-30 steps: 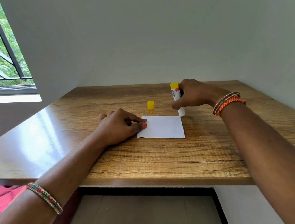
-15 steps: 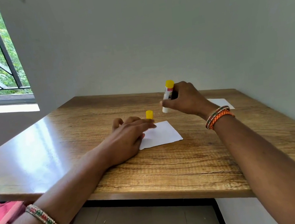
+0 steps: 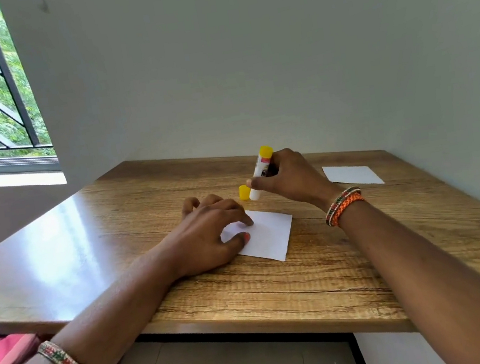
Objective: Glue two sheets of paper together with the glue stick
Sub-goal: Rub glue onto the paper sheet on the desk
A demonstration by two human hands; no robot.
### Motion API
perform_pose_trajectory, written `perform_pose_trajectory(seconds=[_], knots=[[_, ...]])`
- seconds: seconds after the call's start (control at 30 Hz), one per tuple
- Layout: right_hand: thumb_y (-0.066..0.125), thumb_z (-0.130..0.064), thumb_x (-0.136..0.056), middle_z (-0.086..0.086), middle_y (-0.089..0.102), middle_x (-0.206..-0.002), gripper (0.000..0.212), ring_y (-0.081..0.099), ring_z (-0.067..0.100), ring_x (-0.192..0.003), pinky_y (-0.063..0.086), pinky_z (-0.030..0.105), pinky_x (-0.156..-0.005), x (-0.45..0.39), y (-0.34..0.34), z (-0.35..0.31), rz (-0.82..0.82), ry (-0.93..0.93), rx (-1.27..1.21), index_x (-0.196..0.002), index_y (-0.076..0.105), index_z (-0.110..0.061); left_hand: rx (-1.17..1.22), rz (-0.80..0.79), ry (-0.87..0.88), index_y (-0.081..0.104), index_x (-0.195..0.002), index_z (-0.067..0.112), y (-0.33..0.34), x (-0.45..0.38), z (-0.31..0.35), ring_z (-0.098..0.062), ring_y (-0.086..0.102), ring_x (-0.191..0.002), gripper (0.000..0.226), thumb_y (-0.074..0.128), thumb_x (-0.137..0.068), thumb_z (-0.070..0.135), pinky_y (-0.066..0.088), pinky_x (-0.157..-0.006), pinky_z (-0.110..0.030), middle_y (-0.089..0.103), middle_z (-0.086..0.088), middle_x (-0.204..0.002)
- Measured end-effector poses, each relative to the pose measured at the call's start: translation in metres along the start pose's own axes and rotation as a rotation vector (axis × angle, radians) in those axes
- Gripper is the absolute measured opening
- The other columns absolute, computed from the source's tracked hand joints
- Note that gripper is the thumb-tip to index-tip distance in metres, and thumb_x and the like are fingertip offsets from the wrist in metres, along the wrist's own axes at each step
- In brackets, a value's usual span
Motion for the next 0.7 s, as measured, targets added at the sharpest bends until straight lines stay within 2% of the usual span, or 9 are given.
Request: perform_pose_trajectory(seconds=[0.13, 0.23, 0.33, 0.47, 0.63, 0.7], knots=[[0.074, -0.029, -0.077, -0.005, 0.061, -0.073, 0.021, 0.055, 0.002, -0.063, 0.043, 0.016, -0.057, 0.001, 0.011, -0.008, -0.02, -0.066, -0.022, -0.086, 0.064, -0.013, -0.049, 0.011, -0.01, 0.058, -0.121, 0.037, -0.001, -0.001, 0.0, -0.001, 0.036, -0.122, 0.037, 0.044, -0.088, 0.048, 0.016, -0.095, -0.031, 0.055, 0.023, -0.127], [0.074, -0.027, -0.078, -0.003, 0.063, -0.081, 0.021, 0.055, -0.001, -0.065, 0.042, 0.013, -0.058, 0.0, 0.02, -0.011, -0.047, -0.118, 0.009, -0.09, 0.065, -0.013, -0.053, 0.035, -0.027, 0.06, -0.118, 0.039, -0.002, -0.001, -0.001, 0.0, 0.037, -0.12, 0.036, 0.047, -0.086, 0.05, 0.016, -0.093, -0.03, 0.058, 0.024, -0.124], [0.073, -0.029, -0.079, -0.001, 0.065, -0.086, 0.025, 0.055, 0.001, -0.067, 0.037, 0.011, -0.056, -0.001, 0.023, -0.011, -0.051, -0.141, 0.073, -0.094, 0.067, -0.011, -0.023, 0.051, -0.065, 0.062, -0.114, 0.041, -0.002, -0.001, -0.003, 0.0, 0.04, -0.115, 0.031, 0.054, -0.086, 0.048, 0.015, -0.092, -0.029, 0.061, 0.017, -0.119], [0.073, -0.029, -0.079, 0.006, 0.07, -0.095, 0.028, 0.058, 0.009, -0.077, 0.037, 0.011, -0.058, -0.003, 0.026, -0.01, -0.045, -0.16, 0.085, -0.098, 0.066, -0.01, 0.005, 0.064, -0.084, 0.062, -0.117, 0.039, -0.006, 0.0, 0.0, -0.006, 0.043, -0.114, 0.03, 0.056, -0.088, 0.04, 0.018, -0.091, -0.025, 0.062, 0.006, -0.115], [0.073, -0.029, -0.079, -0.002, 0.063, -0.082, 0.018, 0.052, 0.0, -0.065, 0.034, 0.012, -0.056, -0.003, 0.028, -0.011, -0.062, -0.174, 0.083, -0.086, 0.06, -0.018, 0.007, 0.069, -0.094, 0.06, -0.12, 0.038, -0.011, 0.002, 0.006, -0.01, 0.04, -0.114, 0.031, 0.054, -0.089, 0.037, 0.019, -0.087, -0.023, 0.058, 0.003, -0.115], [0.073, -0.029, -0.078, -0.003, 0.062, -0.08, 0.017, 0.054, 0.003, -0.066, 0.036, 0.013, -0.056, -0.003, 0.029, -0.011, -0.074, -0.175, 0.081, -0.082, 0.059, -0.02, 0.006, 0.064, -0.096, 0.06, -0.12, 0.038, -0.012, 0.002, 0.007, -0.01, 0.041, -0.113, 0.032, 0.054, -0.089, 0.038, 0.02, -0.087, -0.023, 0.058, 0.002, -0.116]])
Point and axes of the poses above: each hand's wrist, its own x-axis away from the middle knuckle, its own y-axis out of the palm, z = x × y, the point moved 5 cm from there along -x, towards the middle knuckle
